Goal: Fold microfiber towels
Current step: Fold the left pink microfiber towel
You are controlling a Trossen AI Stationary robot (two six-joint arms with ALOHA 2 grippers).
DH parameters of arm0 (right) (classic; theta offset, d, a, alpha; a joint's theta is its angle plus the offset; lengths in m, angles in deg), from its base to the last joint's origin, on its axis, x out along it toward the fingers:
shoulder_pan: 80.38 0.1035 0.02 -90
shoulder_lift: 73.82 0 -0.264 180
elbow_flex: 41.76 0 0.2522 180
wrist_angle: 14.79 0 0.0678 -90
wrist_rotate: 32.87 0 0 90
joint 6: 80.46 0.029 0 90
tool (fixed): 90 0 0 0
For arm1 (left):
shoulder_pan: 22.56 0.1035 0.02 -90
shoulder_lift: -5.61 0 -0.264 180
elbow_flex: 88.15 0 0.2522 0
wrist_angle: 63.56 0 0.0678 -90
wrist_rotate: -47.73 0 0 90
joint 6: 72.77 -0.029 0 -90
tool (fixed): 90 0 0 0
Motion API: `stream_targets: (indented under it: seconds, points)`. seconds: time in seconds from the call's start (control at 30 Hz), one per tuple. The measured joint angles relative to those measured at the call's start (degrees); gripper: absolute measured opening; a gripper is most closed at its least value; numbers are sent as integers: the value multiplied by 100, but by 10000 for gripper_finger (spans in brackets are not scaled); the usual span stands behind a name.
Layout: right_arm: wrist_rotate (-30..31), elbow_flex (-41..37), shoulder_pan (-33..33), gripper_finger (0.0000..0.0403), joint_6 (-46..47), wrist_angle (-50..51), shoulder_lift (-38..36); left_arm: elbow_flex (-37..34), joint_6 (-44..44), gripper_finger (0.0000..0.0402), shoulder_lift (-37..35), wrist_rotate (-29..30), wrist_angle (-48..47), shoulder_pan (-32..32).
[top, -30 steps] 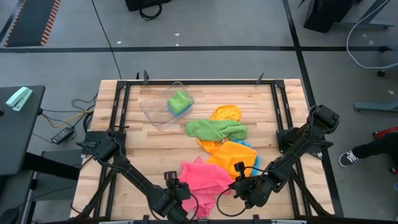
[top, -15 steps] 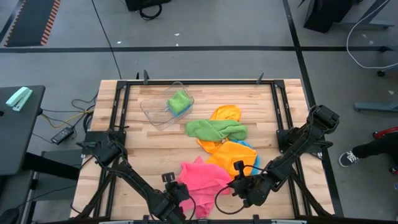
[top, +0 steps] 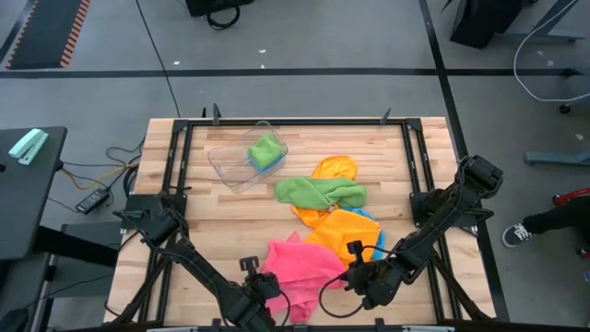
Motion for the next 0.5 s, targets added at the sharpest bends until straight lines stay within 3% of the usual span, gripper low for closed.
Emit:
stream_targets:
  seconds: [0.2, 0.5]
  points:
    - [-2, 0, 4, 13, 107, 40, 0, 151, -48, 49, 0, -264, 37, -37]
    - [-2, 0, 4, 13, 127, 37, 0, 136, 63, 179, 0, -189, 145, -43]
